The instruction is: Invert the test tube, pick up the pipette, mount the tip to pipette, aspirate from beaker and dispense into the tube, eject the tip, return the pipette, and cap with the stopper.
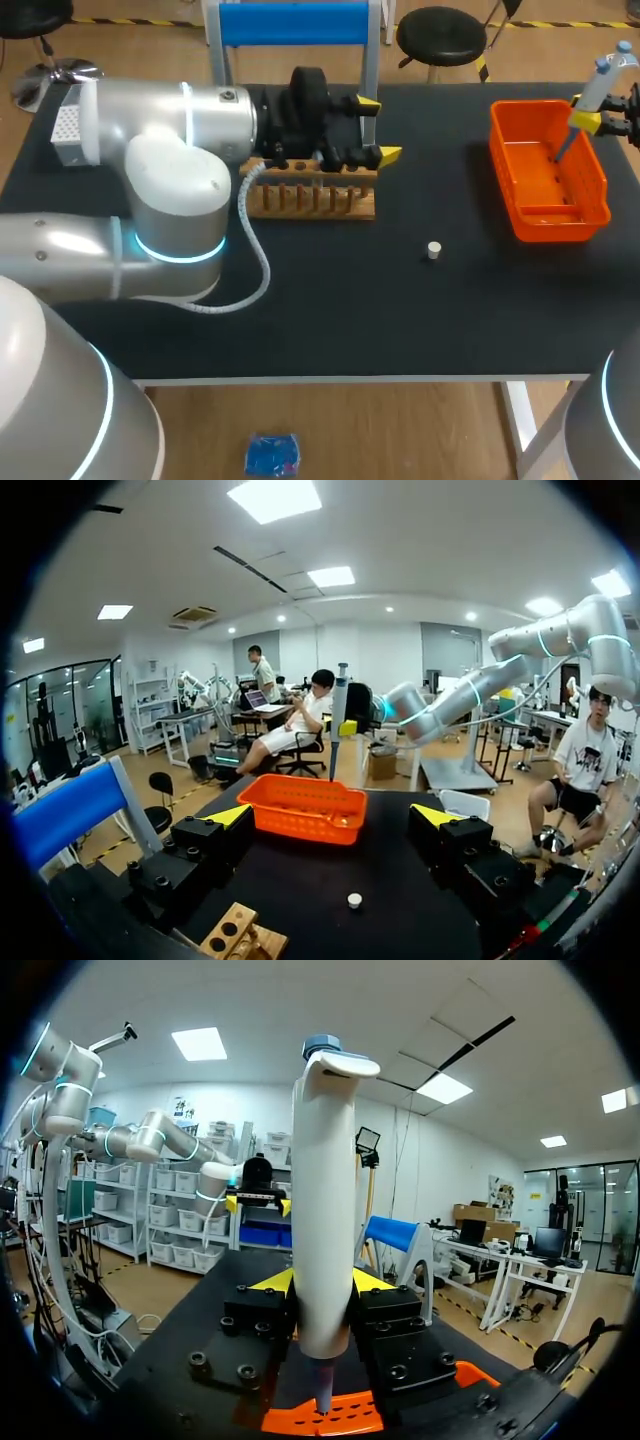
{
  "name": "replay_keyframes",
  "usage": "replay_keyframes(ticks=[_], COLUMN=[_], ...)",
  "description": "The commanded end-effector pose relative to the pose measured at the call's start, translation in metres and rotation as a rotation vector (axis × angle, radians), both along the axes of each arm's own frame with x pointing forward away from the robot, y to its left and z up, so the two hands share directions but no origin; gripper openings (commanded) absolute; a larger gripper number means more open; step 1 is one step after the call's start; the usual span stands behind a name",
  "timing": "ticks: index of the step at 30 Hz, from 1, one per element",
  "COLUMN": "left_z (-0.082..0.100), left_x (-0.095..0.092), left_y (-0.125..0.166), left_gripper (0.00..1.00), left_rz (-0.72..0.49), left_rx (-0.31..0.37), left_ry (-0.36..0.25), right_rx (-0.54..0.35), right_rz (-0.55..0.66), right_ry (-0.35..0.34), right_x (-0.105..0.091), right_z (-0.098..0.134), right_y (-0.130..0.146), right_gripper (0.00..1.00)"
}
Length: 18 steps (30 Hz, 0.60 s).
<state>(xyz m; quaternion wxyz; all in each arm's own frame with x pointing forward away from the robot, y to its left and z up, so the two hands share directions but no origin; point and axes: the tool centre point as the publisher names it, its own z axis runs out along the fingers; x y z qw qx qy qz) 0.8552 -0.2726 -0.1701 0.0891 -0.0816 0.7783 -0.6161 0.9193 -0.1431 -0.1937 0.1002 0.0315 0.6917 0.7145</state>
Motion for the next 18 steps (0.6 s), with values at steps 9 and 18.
replay_keyframes(ticks=[9, 18], left_z=[-0.019, -0.031], left_x=[-0.013, -0.012], left_y=[0.011, 0.019], left_gripper=[1.0, 1.0], left_rz=[0.043, -0.011], left_rx=[-0.093, -0.119], left_ry=[-0.052, -0.032], right_rx=[-0.001, -0.001], right_rz=[0.002, 0.002], right_ry=[-0.001, -0.001], right_x=[0.001, 0.001], right_z=[0.0, 0.0], right_y=[0.0, 0.0], right_gripper=[0.0, 0.0])
